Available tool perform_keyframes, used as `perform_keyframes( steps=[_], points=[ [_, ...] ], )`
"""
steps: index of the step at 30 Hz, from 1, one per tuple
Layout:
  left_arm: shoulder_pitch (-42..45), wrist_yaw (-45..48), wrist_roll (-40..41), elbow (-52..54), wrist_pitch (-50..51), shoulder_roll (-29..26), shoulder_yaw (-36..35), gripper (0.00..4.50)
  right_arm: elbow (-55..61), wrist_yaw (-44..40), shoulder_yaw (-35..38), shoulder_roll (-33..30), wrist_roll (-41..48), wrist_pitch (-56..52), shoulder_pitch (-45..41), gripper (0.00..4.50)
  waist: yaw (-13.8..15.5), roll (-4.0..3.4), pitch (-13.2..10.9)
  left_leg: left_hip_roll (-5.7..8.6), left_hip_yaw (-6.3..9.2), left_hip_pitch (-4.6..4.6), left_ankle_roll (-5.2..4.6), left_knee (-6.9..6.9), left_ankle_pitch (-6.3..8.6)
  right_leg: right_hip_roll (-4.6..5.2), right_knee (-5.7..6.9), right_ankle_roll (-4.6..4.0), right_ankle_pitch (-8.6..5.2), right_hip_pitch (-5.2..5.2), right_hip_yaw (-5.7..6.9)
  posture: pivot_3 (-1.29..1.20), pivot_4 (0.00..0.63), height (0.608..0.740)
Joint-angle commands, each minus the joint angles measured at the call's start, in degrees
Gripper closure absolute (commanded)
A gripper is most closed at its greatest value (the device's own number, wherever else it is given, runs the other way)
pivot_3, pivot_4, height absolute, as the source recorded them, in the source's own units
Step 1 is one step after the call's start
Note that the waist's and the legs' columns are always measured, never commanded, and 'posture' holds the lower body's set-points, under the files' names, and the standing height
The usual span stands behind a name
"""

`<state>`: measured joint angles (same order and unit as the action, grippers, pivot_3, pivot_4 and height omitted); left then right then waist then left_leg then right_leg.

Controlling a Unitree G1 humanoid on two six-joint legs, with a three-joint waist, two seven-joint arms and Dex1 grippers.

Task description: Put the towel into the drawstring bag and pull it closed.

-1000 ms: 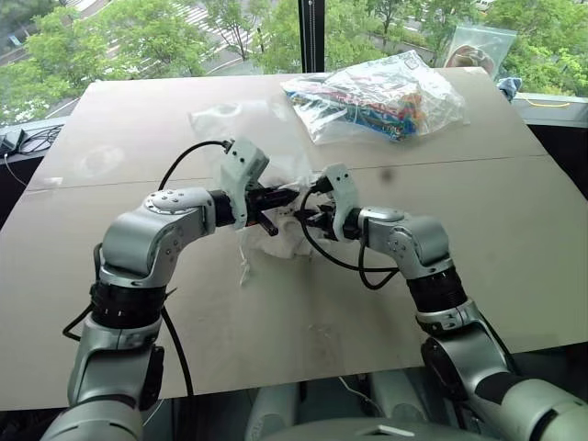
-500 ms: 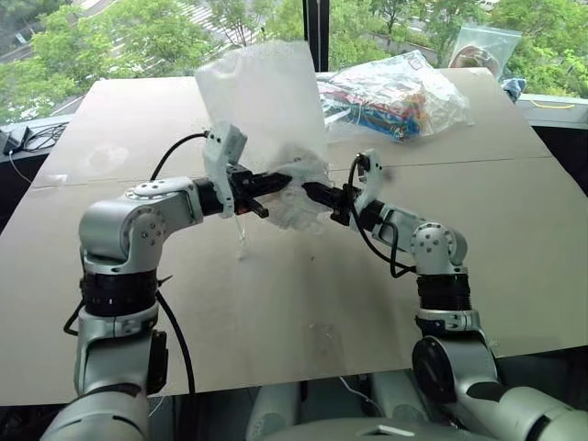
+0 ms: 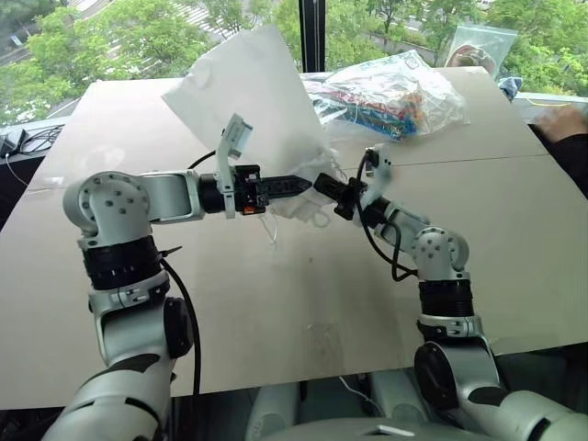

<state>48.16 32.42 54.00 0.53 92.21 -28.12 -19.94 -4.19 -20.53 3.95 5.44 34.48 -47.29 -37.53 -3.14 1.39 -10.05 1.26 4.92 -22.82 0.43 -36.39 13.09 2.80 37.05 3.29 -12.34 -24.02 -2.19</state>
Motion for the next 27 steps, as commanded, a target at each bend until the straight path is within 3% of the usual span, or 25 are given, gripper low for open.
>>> perform_keyframes(
  steps=[1, 4, 6, 10, 14, 18, 24, 27],
  points=[
    [2.82, -1.75, 0.67, 0.40, -0.20, 2.46, -1.66, 4.50, 3.19, -6.93, -12.58, -3.36, -7.10, 6.22, 1.33, 4.36, -0.03, 0.01, 0.01, 0.02, -0.02, 0.00, 0.01, 0.00, 0.00, 0.01, -0.01, 0.00, 0.00, 0.01, 0.00, 0.00, 0.150, 0.740],
    [3.75, -3.16, 1.82, -0.24, 0.21, 4.70, -2.69, 4.50, 2.34, -8.00, -16.47, -3.83, -10.88, 11.33, 2.47, 4.36, -0.17, 0.01, 0.01, 0.03, -0.05, 0.00, 0.10, 0.00, -0.06, 0.01, -0.03, 0.01, 0.00, 0.01, -0.02, 0.00, 0.150, 0.740],
    [3.60, -4.03, 3.30, -0.41, 0.29, 5.10, -2.92, 4.50, 1.75, -6.75, -13.78, -1.77, -8.99, 11.66, 2.65, 4.36, -0.23, 0.02, 0.00, 0.02, -0.02, 0.00, 0.23, 0.00, -0.13, 0.02, -0.02, 0.01, 0.00, 0.00, -0.04, 0.00, 0.150, 0.740],
    [1.67, -4.61, 2.52, 0.28, 0.29, 3.42, -3.56, 4.50, 2.95, -6.21, -7.10, 0.53, -2.63, 8.80, 3.36, 4.36, -0.21, 0.02, 0.00, -0.01, 0.18, 0.00, 0.26, 0.00, -0.15, 0.01, 0.01, 0.00, 0.01, -0.01, -0.05, 0.00, 0.150, 0.740],
    [-3.04, -2.53, -1.27, -1.14, -4.43, -2.35, -1.00, 4.50, 5.49, -7.79, -1.82, -1.01, 5.36, 2.41, 5.99, 4.36, -0.33, 0.01, 0.00, 0.00, 0.16, 0.04, 0.24, 0.02, -0.14, 0.02, 0.00, 0.00, 0.01, -0.01, -0.13, 0.00, 0.150, 0.740],
    [-2.92, -1.87, -3.34, -2.93, -8.82, -3.84, 0.01, 4.50, 7.04, -7.61, -0.83, -3.68, 6.98, -0.49, 7.30, 4.36, 0.49, 0.01, 0.00, 0.02, 0.14, 0.00, 0.06, 0.05, -0.03, 0.02, -0.01, -0.01, 0.00, -0.03, -0.04, 0.00, 0.150, 0.740],
    [-3.88, 4.27, -11.88, -0.44, -24.43, -7.65, 10.14, 4.50, 10.69, -8.52, -7.06, -12.29, 1.77, -3.27, 8.41, 4.36, 0.83, 0.01, 0.00, 0.03, -0.06, 0.00, 0.06, 0.04, -0.04, 0.03, -0.03, -0.01, 0.00, -0.02, -0.05, 0.00, 0.150, 0.740],
    [-4.08, 7.48, -13.61, -0.06, -26.15, -9.63, 14.26, 4.50, 12.08, -8.15, -6.33, -12.44, 3.77, -4.49, 8.31, 4.36, 0.64, 0.01, 0.00, 0.03, -0.11, -0.01, 0.06, 0.04, -0.03, 0.03, -0.05, -0.01, 0.00, -0.03, -0.09, 0.00, 0.150, 0.740]
  ],
)
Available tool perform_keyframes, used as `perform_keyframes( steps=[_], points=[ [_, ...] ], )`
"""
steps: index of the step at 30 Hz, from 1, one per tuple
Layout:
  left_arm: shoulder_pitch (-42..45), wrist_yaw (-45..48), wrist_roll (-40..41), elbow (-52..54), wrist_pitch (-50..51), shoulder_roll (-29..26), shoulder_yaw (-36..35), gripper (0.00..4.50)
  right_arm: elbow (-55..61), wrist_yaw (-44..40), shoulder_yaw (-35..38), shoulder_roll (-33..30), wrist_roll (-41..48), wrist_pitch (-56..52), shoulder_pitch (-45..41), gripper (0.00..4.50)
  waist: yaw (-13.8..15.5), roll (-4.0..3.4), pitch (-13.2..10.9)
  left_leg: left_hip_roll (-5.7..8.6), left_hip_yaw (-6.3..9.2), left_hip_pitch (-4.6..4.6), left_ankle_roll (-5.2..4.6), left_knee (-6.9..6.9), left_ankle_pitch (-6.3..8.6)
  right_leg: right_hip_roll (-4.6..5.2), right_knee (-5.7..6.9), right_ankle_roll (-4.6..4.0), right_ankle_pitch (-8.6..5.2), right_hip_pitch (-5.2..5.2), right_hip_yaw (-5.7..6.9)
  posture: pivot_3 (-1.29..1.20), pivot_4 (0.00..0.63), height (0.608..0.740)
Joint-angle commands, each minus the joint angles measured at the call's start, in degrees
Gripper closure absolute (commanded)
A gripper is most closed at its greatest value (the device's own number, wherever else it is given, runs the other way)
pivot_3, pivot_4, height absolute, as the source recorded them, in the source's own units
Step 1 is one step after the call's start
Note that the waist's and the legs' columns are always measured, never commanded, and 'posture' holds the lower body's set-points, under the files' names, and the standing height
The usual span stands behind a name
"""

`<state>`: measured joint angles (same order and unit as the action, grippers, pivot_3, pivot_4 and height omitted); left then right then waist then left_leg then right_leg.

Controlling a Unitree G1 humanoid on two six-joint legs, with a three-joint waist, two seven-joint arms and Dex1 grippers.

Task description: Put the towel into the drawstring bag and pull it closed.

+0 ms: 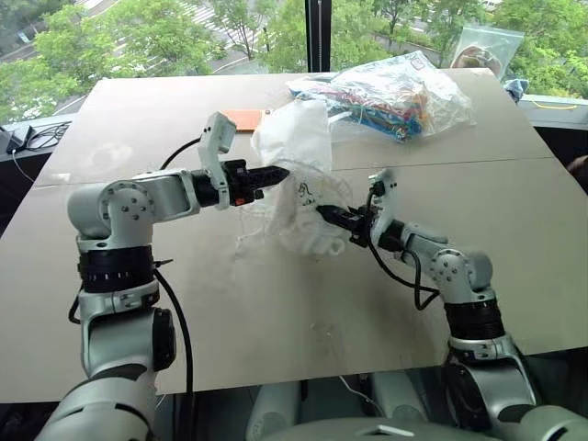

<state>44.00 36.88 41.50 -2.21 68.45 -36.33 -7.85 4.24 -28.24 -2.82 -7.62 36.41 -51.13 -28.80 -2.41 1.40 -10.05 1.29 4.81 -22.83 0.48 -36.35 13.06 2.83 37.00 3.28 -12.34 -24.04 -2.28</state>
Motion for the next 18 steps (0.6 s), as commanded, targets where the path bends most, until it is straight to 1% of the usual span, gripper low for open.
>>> perform_keyframes(
  steps=[1, 6, 9, 13, 15, 18],
  points=[
    [0.29, 3.63, -0.52, 2.22, -1.46, -1.49, 2.28, 4.50, 3.63, 0.00, 1.03, 1.11, 2.44, -0.88, -0.71, 4.36, -0.15, 0.00, 0.00, -0.02, -0.02, 0.00, -0.01, 0.00, 0.00, -0.02, 0.01, 0.00, 0.00, -0.01, -0.02, 0.00, 0.150, 0.740],
    [1.63, 4.57, 4.16, 1.44, 7.93, -0.76, 0.79, 4.50, 1.91, 2.34, 3.33, 5.71, 4.53, -0.87, -1.96, 4.36, -0.18, 0.00, 0.00, -0.07, 0.00, 0.00, -0.04, 0.00, 0.02, -0.06, 0.03, 0.00, 0.00, -0.02, -0.01, 0.00, 0.150, 0.740],
    [1.13, 4.47, 4.07, 2.35, 8.46, -0.85, 0.80, 4.50, 1.09, 3.54, 4.89, 8.17, 6.05, -1.38, -2.46, 4.36, -0.12, 0.00, 0.00, -0.06, 0.00, 0.00, -0.05, -0.01, 0.02, -0.05, 0.03, 0.01, 0.00, -0.01, 0.00, 0.00, 0.150, 0.740],
    [0.06, 5.98, 3.68, 3.24, 7.96, -2.62, 1.90, 4.50, 0.46, 5.70, 7.65, 10.04, 8.40, -2.76, -3.16, 4.36, -0.09, 0.00, 0.00, -0.05, 0.02, 0.00, -0.04, -0.01, 0.02, -0.04, 0.03, 0.01, 0.00, -0.01, 0.01, 0.00, 0.150, 0.740],
    [-0.19, 6.65, 4.85, 3.62, 9.39, -2.90, 1.60, 4.50, -1.61, 8.62, 9.05, 11.23, 7.72, -2.00, -4.43, 4.36, -0.14, 0.00, 0.00, -0.05, 0.04, 0.00, -0.04, -0.01, 0.02, -0.04, 0.03, 0.00, 0.00, -0.01, 0.00, 0.00, 0.150, 0.740],
    [-0.83, 6.93, 6.27, 4.49, 11.37, -2.72, 0.91, 4.50, -3.86, 10.08, 11.05, 14.04, 9.17, -0.68, -5.53, 4.36, -0.16, 0.00, 0.00, -0.05, 0.04, 0.01, -0.04, -0.01, 0.02, -0.05, 0.05, 0.00, 0.00, -0.01, 0.00, 0.00, 0.150, 0.740]
  ],
)
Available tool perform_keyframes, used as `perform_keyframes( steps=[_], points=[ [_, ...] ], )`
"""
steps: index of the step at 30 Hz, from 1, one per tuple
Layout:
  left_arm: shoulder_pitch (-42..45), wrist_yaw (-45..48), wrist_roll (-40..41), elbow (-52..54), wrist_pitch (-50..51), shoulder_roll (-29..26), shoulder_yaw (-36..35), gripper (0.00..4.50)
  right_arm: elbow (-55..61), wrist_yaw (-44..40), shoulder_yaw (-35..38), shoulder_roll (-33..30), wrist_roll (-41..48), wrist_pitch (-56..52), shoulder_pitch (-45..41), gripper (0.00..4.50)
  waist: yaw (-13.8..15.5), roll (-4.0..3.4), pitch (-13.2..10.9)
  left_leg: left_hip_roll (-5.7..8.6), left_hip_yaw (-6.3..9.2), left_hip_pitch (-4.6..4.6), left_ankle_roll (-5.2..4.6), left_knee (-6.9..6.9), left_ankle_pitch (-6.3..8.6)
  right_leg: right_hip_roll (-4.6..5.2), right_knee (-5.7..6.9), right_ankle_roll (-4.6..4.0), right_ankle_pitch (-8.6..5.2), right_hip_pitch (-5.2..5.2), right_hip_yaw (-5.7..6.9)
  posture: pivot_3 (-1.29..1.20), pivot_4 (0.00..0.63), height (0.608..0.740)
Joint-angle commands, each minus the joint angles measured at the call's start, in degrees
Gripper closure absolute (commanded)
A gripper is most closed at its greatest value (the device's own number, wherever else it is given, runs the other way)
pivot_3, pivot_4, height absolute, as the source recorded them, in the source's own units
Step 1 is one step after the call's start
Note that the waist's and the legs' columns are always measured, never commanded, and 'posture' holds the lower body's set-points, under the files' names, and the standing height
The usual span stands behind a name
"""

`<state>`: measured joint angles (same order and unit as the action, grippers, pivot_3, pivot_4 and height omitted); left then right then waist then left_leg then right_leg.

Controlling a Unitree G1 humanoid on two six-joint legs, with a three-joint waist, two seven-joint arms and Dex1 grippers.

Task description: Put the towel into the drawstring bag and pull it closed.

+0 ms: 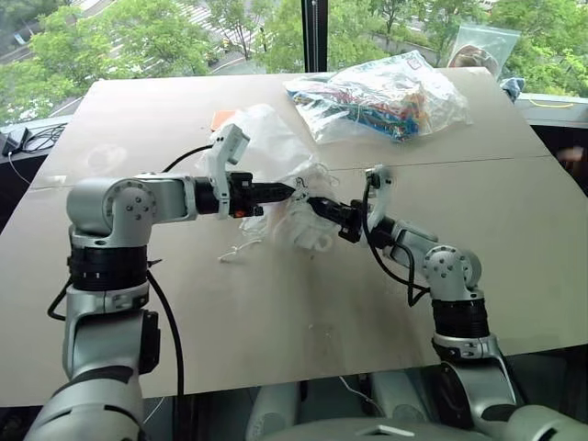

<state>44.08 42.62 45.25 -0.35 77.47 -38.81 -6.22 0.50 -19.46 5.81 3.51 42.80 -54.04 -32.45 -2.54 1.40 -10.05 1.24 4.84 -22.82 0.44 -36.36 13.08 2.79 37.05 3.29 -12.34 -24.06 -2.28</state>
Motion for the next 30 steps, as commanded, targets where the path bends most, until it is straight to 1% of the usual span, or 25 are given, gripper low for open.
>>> perform_keyframes(
  steps=[1, 3, 4, 9, 11, 12, 17, 21, 25, 28, 29, 30],
  points=[
    [-1.04, 0.90, 3.10, 2.64, 3.24, 0.17, -1.44, 4.50, -0.83, 1.59, 3.22, 4.22, 3.45, 2.99, -2.17, 4.36, -0.01, 0.00, 0.00, -0.01, 0.00, 0.00, 0.00, 0.00, 0.00, -0.01, 0.00, 0.00, 0.00, 0.00, 0.01, 0.00, 0.150, 0.740],
    [-1.20, 0.21, 3.63, 2.73, 3.67, 0.87, -2.52, 4.50, -2.25, 1.45, 3.33, 5.67, 3.27, 3.77, -2.53, 4.36, -0.01, 0.00, 0.00, -0.02, 0.00, 0.00, 0.00, 0.01, 0.00, -0.01, 0.00, 0.00, 0.00, 0.00, 0.01, 0.00, 0.150, 0.740],
    [-1.11, -0.30, 3.82, 2.62, 3.89, 1.27, -3.09, 4.50, -2.81, 0.79, 1.58, 5.53, 1.45, 4.29, -2.45, 4.36, 0.00, 0.00, 0.00, -0.01, 0.01, -0.01, 0.00, 0.01, 0.00, -0.01, 0.00, 0.00, 0.00, 0.00, 0.01, 0.00, 0.150, 0.740],
    [0.18, -1.34, 4.32, 2.49, 3.72, 2.42, -4.95, 4.50, -1.65, -8.60, -15.93, 0.12, -11.13, 11.81, -0.10, 4.36, -0.04, 0.00, 0.00, 0.01, -0.03, 0.00, 0.00, 0.00, 0.00, -0.01, 0.00, 0.01, 0.00, -0.01, 0.00, 0.00, 0.150, 0.740],
    [1.11, -1.57, 4.65, 1.82, 4.19, 2.75, -5.71, 4.50, -2.18, -11.30, -20.39, -1.98, -15.21, 15.66, -0.23, 4.36, -0.07, 0.00, 0.00, 0.02, -0.03, 0.00, 0.01, 0.00, 0.00, -0.01, -0.01, 0.01, 0.00, 0.00, 0.01, 0.00, 0.150, 0.740],
    [1.31, -1.67, 4.88, 1.69, 4.62, 2.88, -5.99, 4.50, -2.61, -11.99, -21.45, -2.55, -16.59, 17.11, -0.43, 4.36, -0.12, 0.00, 0.00, 0.02, -0.04, 0.00, 0.01, 0.00, 0.00, -0.01, -0.01, 0.01, 0.00, -0.01, 0.01, 0.00, 0.150, 0.740],
    [0.92, -2.42, 5.24, 2.81, 4.86, 3.41, -6.35, 4.50, -7.18, -14.09, -22.98, -2.56, -21.21, 23.35, -2.69, 4.36, -0.04, 0.00, 0.00, 0.01, -0.01, 0.01, 0.03, -0.01, -0.02, -0.01, 0.00, 0.01, 0.00, 0.00, 0.01, 0.00, 0.150, 0.740],
    [-0.47, -2.96, 5.03, 3.66, 5.22, 2.76, -5.28, 4.50, -13.16, -16.18, -24.78, -0.22, -25.02, 30.18, -4.94, 4.37, -0.22, 0.00, 0.00, 0.01, 0.01, 0.01, 0.05, -0.02, -0.03, -0.01, 0.01, 0.00, 0.00, 0.00, 0.00, 0.00, 0.150, 0.740],
    [-1.88, -3.60, 5.76, 5.67, 6.06, 3.14, -5.15, 4.50, -23.08, -14.70, -29.01, 1.46, -33.95, 40.37, -7.83, 4.37, -0.56, 0.02, 0.01, 0.01, 0.04, 0.02, 0.25, -0.01, -0.14, 0.00, 0.01, 0.00, 0.00, -0.01, -0.03, 0.00, 0.150, 0.740],
    [-3.03, -4.07, 6.46, 7.44, 7.13, 3.15, -5.24, 4.50, -30.13, -13.18, -27.87, 3.93, -36.22, 45.88, -9.45, 4.37, -0.86, 0.02, 0.01, 0.02, 0.10, 0.02, 0.26, -0.02, -0.15, 0.01, 0.02, 0.00, 0.00, -0.01, -0.03, 0.00, 0.150, 0.740],
    [-3.61, -4.15, 6.62, 7.97, 7.55, 2.90, -5.22, 4.50, -31.34, -13.72, -26.37, 5.21, -35.07, 46.89, -9.47, 4.37, -0.94, 0.03, 0.01, 0.02, 0.13, 0.03, 0.26, -0.02, -0.15, 0.01, 0.03, 0.00, 0.00, -0.01, -0.04, 0.00, 0.150, 0.740],
    [-4.48, -4.16, 6.65, 8.69, 7.80, 2.43, -5.16, 4.50, -31.91, -14.38, -23.05, 7.26, -31.54, 46.21, -9.39, 4.37, -0.94, 0.03, 0.01, 0.01, 0.20, 0.03, 0.27, -0.02, -0.15, 0.00, 0.03, 0.00, 0.01, -0.01, -0.03, 0.00, 0.150, 0.740]
  ],
)
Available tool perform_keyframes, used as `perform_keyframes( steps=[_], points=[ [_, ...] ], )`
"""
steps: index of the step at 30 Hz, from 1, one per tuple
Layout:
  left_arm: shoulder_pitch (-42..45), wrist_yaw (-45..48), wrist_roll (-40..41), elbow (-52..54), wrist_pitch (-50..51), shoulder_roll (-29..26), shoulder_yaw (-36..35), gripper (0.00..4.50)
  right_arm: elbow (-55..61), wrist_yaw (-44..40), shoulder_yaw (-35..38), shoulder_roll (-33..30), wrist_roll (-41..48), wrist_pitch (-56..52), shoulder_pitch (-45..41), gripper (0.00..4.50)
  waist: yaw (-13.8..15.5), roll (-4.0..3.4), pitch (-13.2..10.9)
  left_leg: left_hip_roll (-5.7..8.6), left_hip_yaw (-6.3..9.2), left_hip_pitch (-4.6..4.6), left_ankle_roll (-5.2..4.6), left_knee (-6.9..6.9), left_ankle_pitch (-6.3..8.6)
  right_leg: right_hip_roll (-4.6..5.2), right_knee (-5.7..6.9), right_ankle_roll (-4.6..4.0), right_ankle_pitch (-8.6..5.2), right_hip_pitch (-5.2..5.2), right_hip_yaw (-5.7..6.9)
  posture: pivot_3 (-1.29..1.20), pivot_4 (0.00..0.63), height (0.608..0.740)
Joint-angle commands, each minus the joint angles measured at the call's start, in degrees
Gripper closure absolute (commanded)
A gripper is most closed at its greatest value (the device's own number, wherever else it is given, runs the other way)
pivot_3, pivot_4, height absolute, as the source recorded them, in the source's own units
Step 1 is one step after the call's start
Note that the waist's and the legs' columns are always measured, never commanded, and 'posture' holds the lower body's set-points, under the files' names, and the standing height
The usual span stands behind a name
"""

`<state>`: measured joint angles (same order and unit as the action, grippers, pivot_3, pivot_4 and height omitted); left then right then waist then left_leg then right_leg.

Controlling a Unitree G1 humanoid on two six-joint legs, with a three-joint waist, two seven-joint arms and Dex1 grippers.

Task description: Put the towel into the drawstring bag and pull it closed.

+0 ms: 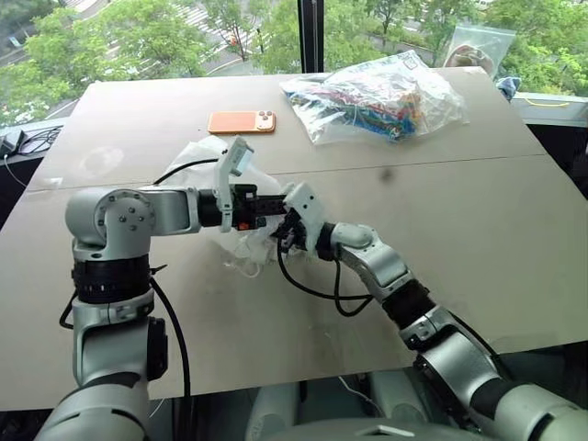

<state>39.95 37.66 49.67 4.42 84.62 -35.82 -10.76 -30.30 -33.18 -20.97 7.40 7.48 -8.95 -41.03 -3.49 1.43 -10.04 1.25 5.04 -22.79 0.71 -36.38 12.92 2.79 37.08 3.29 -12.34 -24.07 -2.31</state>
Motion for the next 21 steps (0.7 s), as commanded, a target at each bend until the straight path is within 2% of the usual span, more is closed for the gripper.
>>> perform_keyframes(
  steps=[1, 3, 7, 9, 10, 15, 18, 21],
  points=[
    [-1.26, 0.89, 2.22, 4.66, 0.72, -1.07, -0.57, 4.50, -1.25, -1.28, 7.15, 5.22, 7.68, -0.15, -0.75, 4.37, 0.01, 0.00, 0.00, 0.00, 0.01, 0.00, 0.00, 0.00, 0.00, 0.00, 0.00, 0.00, 0.00, 0.00, 0.00, 0.00, 0.150, 0.740],
    [-3.46, 1.27, 2.12, 6.11, 0.67, -2.40, -0.45, 4.50, -1.47, -2.44, 13.12, 7.28, 15.46, -3.16, -0.85, 4.37, 0.10, 0.00, 0.00, 0.00, 0.08, -0.01, 0.00, 0.00, 0.00, 0.05, -0.01, 0.00, 0.00, 0.02, 0.00, 0.00, 0.150, 0.740],
    [-8.64, 2.59, 1.40, 11.18, -2.78, -5.55, 1.59, 4.50, -1.53, -5.83, 19.94, 7.86, 26.24, -10.74, -0.69, 4.37, -0.21, -0.02, -0.01, -0.01, 0.08, 0.01, -0.20, 0.02, 0.12, 0.04, -0.01, -0.01, 0.00, 0.01, -0.01, 0.00, 0.150, 0.740],
    [-9.53, 3.33, 1.02, 13.12, -5.66, -5.93, 2.29, 4.50, -1.89, -5.92, 21.04, 7.53, 28.18, -13.09, -1.14, 4.37, -0.17, -0.03, -0.02, -0.05, 0.09, 0.01, -0.22, 0.05, 0.13, 0.01, -0.01, -0.02, 0.00, 0.00, 0.00, 0.00, 0.150, 0.740],
    [-9.61, 3.49, 1.01, 13.49, -6.66, -5.87, 2.42, 4.50, -1.98, -5.87, 20.79, 7.28, 28.12, -13.35, -1.30, 4.37, -0.14, -0.03, -0.02, -0.05, 0.10, 0.01, -0.22, 0.06, 0.13, 0.01, -0.01, -0.02, 0.00, 0.00, 0.01, 0.00, 0.150, 0.740],
    [-5.48, 2.63, 3.17, 12.54, -7.34, -3.24, 1.71, 4.50, -1.58, -3.93, 8.35, 5.59, 12.94, -2.77, -1.25, 4.37, -0.30, -0.03, -0.02, 0.00, -0.03, 0.02, -0.23, 0.05, 0.14, 0.00, 0.00, -0.01, 0.00, 0.00, -0.01, 0.00, 0.150, 0.740],
    [-4.42, 2.50, 4.52, 12.20, -5.94, -2.34, 1.26, 4.50, -2.11, -3.67, 7.60, 6.08, 11.00, -0.80, -1.49, 4.37, -0.33, -0.02, -0.01, 0.01, -0.07, 0.02, -0.22, 0.05, 0.13, 0.00, -0.01, -0.01, 0.00, 0.00, 0.04, 0.00, 0.150, 0.740],
    [-5.25, 2.28, 3.25, 11.34, -7.33, -2.39, 1.81, 4.50, -1.30, -1.83, 9.47, 5.57, 12.20, -1.17, -1.43, 2.89, -0.30, -0.02, -0.01, 0.01, 0.00, 0.02, -0.20, 0.04, 0.12, 0.02, -0.01, 0.00, 0.00, 0.00, -0.03, 0.00, 0.150, 0.740]
  ],
)
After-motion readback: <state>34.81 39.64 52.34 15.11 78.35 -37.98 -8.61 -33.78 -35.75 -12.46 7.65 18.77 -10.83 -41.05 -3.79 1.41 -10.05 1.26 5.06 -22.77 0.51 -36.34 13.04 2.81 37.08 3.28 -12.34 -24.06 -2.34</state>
